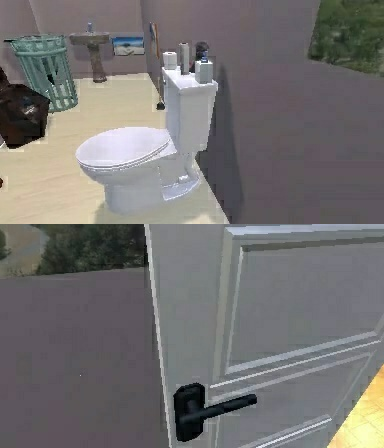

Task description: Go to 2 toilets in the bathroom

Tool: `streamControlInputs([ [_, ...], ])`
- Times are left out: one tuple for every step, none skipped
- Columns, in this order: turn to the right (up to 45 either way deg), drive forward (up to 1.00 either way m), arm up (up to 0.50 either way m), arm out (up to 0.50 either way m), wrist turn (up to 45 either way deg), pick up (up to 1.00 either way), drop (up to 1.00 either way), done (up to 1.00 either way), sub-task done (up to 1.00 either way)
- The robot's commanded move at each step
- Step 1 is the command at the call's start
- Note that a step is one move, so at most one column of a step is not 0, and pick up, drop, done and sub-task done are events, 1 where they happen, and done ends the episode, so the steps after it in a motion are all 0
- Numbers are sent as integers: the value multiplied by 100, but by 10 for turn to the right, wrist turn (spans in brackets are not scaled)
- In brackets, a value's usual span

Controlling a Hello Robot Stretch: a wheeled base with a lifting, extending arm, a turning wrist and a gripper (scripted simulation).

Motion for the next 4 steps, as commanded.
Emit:
streamControlInputs([
  [-90, 0, 0, 0, 0, 0, 0, 0, 0],
  [0, 30, 0, 0, 0, 0, 0, 0, 0],
  [0, 0, 0, 0, 0, 0, 0, 0, 100],
  [-450, 0, 0, 0, 0, 0, 0, 0, 0],
])
